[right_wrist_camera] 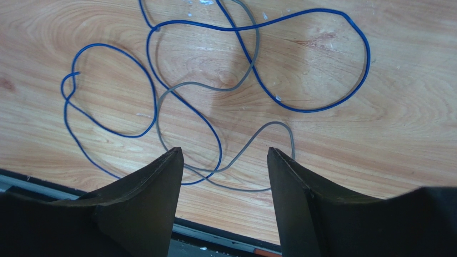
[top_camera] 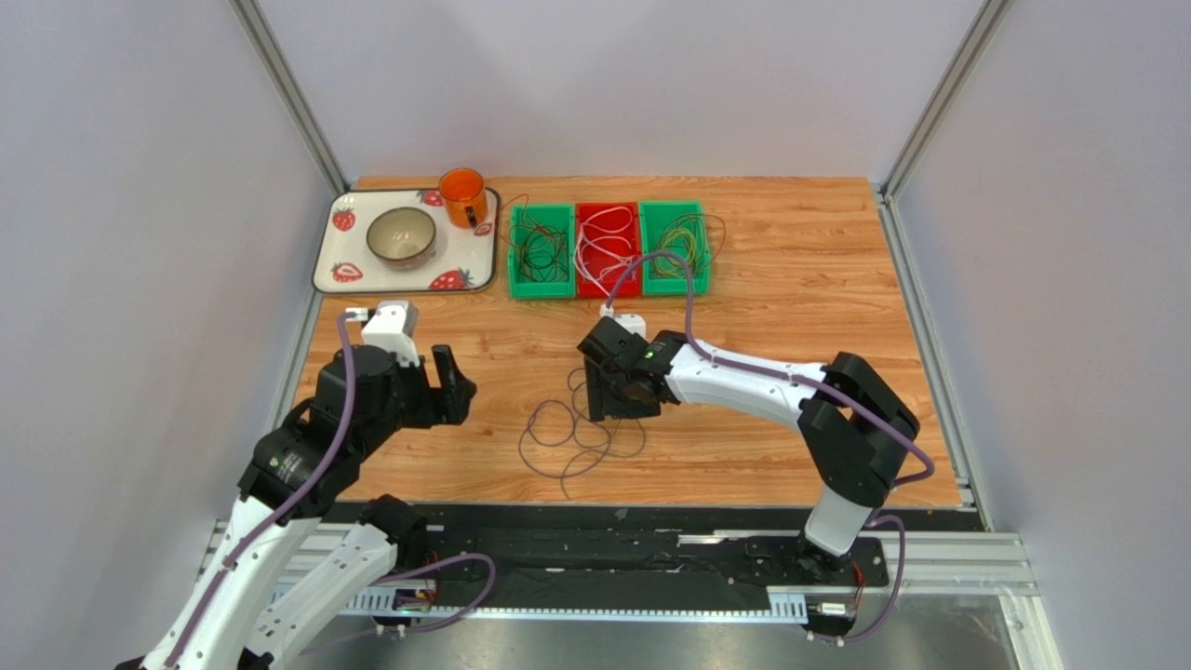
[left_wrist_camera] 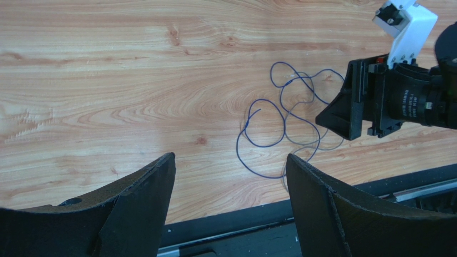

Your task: Untangle the cables

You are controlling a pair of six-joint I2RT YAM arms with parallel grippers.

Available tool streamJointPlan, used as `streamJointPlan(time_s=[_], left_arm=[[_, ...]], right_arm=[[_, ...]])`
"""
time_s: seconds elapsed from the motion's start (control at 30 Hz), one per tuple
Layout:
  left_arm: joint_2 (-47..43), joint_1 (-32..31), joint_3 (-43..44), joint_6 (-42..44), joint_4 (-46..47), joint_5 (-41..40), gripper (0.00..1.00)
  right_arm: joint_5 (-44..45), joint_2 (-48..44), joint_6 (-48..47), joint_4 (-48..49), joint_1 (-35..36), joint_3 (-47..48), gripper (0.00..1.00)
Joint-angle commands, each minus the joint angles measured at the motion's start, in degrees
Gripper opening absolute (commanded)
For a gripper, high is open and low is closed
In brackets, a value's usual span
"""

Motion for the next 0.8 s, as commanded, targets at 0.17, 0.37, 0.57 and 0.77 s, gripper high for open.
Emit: streamJointPlan(time_s=[0.17,0.37,0.57,0.77], left_arm=[[-0.6,0.2,0.4,-0.3,0.7,1.3,0.84],[4.8,-2.3,0.5,-1.8,0.7,0.5,0.83],[21.7,-13.8,-2.3,-11.0,8.0,-5.6,0.79],[30.7,-17.4,-8.3,-11.9,21.6,-10.6,0.71]], right_arm=[[1.7,5.2,5.7,3.5,0.5,-1.2,0.56],[4.6,3.7,5.7,2.9,0.5,-0.9,0.25],[7.1,0.6,4.9,-0.6,0.5,-1.0,0.0],[8.3,-6.3,3.5,-2.3,0.5,-4.8,0.0]])
